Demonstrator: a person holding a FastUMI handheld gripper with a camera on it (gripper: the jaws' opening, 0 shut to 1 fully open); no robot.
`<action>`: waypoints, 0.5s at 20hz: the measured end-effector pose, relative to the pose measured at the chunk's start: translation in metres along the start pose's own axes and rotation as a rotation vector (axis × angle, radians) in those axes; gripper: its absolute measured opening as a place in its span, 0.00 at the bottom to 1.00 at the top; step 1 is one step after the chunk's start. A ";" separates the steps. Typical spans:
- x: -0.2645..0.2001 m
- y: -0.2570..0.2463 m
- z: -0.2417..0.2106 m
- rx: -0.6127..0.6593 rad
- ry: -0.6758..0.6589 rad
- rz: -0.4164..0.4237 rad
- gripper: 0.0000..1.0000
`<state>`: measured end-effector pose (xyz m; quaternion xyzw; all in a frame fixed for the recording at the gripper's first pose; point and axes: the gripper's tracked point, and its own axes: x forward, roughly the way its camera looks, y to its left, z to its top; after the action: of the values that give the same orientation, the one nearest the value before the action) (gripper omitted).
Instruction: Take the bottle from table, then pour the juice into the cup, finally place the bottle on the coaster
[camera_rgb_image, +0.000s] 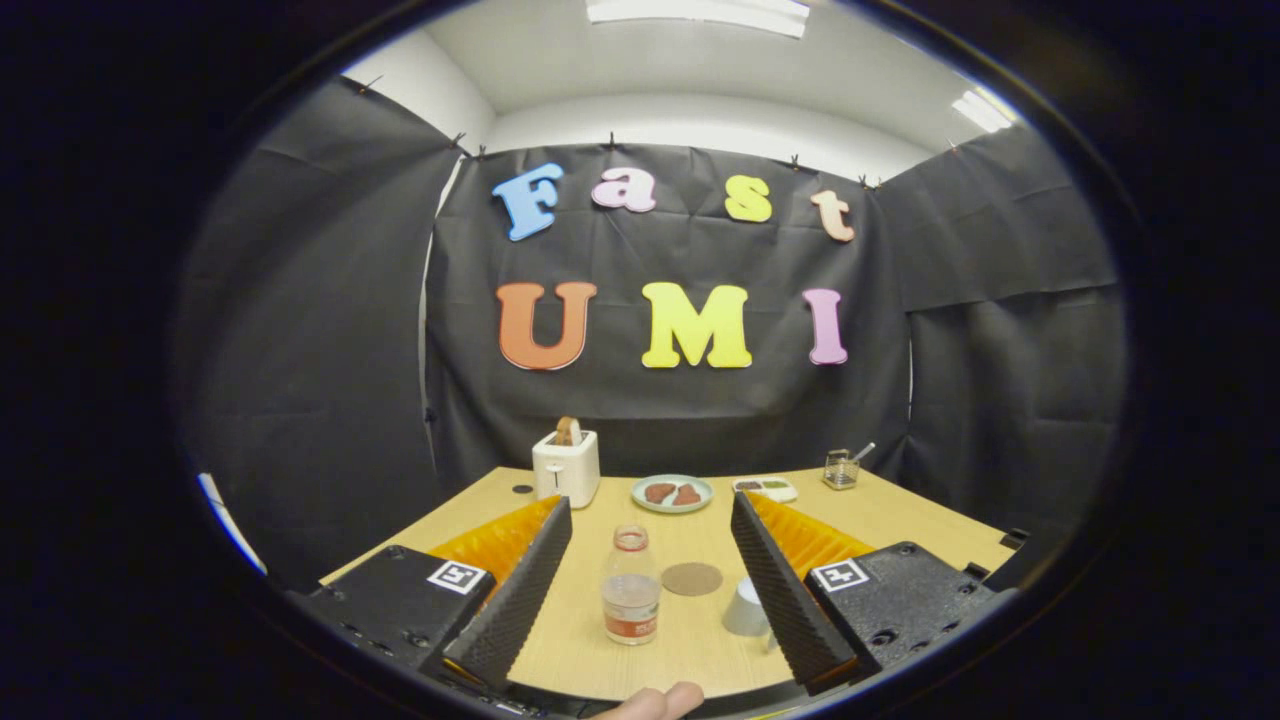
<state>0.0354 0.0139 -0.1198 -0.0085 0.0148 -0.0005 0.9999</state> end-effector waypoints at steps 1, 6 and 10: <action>0.002 0.003 -0.003 0.002 -0.007 0.015 1.00; 0.009 -0.001 -0.032 0.001 -0.022 0.007 1.00; 0.018 0.001 -0.064 -0.001 0.006 0.003 1.00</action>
<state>0.0510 0.0135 -0.1841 -0.0089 0.0178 0.0011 0.9998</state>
